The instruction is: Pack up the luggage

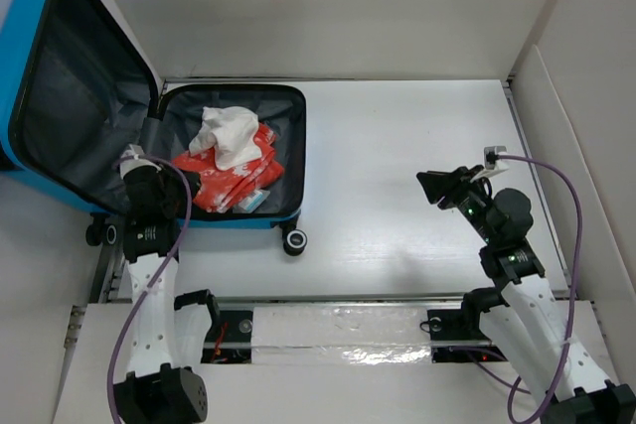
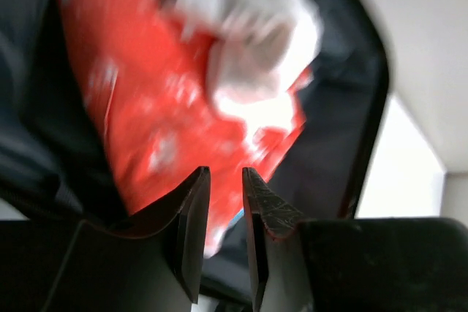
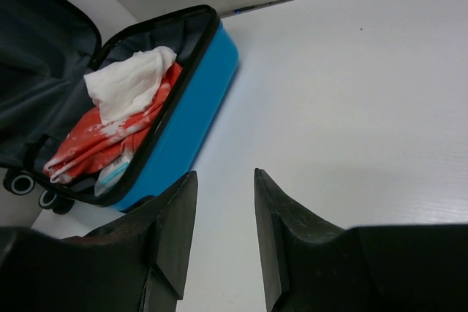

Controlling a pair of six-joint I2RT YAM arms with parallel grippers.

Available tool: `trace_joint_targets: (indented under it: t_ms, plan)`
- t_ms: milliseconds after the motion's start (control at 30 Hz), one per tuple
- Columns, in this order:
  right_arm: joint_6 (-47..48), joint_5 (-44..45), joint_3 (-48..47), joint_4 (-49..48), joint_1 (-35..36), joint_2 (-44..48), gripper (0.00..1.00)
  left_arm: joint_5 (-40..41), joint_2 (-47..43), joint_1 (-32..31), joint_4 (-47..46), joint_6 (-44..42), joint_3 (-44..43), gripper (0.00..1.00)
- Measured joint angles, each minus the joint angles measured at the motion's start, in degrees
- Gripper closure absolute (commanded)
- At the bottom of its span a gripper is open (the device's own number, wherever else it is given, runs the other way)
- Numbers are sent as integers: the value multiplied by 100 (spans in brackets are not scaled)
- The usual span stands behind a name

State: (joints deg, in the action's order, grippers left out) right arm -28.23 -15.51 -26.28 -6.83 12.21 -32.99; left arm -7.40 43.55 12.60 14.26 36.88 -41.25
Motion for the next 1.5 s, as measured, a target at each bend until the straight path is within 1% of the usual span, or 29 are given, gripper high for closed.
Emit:
trace_joint_targets:
  t_ms: [133, 233, 400, 500, 533, 600, 667, 700, 733, 800, 833, 900, 933, 967, 1000, 1033, 1067, 1133, 1167, 1233, 1267, 1333, 1400, 1500]
  plan:
    - [-2, 2, 0, -4, 26, 72, 56, -162, 289, -63, 334, 66, 422, 79]
    - [-2, 2, 0, -4, 26, 76, 54, -59, 708, -343, 365, 66, 498, 79]
    - [-4, 2, 0, -7, 26, 28, 53, 81, 1488, -767, -33, 76, 511, 77]
    - [-7, 2, 0, -9, 26, 24, 50, 234, 1775, -925, -232, 87, 431, 75]
    - [-7, 0, 0, -11, 26, 24, 47, 308, 1805, -949, -170, 83, 358, 74]
    - [-17, -17, 0, -33, 26, -13, 46, 509, 1707, -970, 94, 52, 166, 61]
    - [-17, -72, 0, -66, 26, -55, 48, 839, 1368, -994, 439, -11, -210, 49]
    - [-15, -105, 0, -70, 26, -85, 51, 1038, 1150, -994, 673, -66, -529, 49]
    - [-9, -138, 0, -70, 31, -109, 62, 1318, 944, -997, 868, -109, -933, 48]
    - [20, -205, 0, -68, 59, -127, 75, 1939, 529, -999, 925, -214, -1753, 49]
    - [28, -240, 0, -63, 66, -120, 85, 2299, 304, -999, 861, -260, -2055, 50]
    - [46, -297, 0, -63, 70, -96, 92, 2981, -142, -999, 697, -326, -2302, 60]
    - [46, -313, 0, -61, 76, -83, 93, 3368, -415, -999, 697, -339, -2295, 64]
    - [46, -319, 0, -61, 76, -66, 93, 3731, -632, -994, 737, -332, -2260, 82]
    - [44, -330, 0, -63, 79, -48, 93, 4089, -778, -986, 772, -262, -2184, 88]
    - [44, -348, 0, -63, 87, -37, 90, 4478, -855, -988, 846, -197, -2052, 90]
    - [44, -363, 0, -63, 92, -35, 88, 4752, -863, -988, 955, -133, -1923, 89]
    - [50, -409, -2, -61, 96, -42, 82, 5259, -817, -990, 1303, 44, -1508, 83]
    - [66, -437, -2, -46, 96, -44, 80, 5541, -798, -990, 1585, 140, -1314, 70]
    - [96, -479, -2, -26, 103, -37, 73, 5845, -767, -990, 1775, 107, -925, 55]
    - [107, -496, -2, -22, 111, -33, 72, 5956, -745, -988, 1786, 59, -793, 46]
    - [127, -516, -2, -20, 142, -31, 69, 6164, -708, -977, 1775, -31, -636, 41]
    - [142, -544, -2, -20, 181, -37, 68, 6312, -492, -872, 1733, -37, -675, 39]
    - [153, -557, -2, -22, 208, -81, 67, 6496, 122, -551, 1770, 0, -1106, 37]
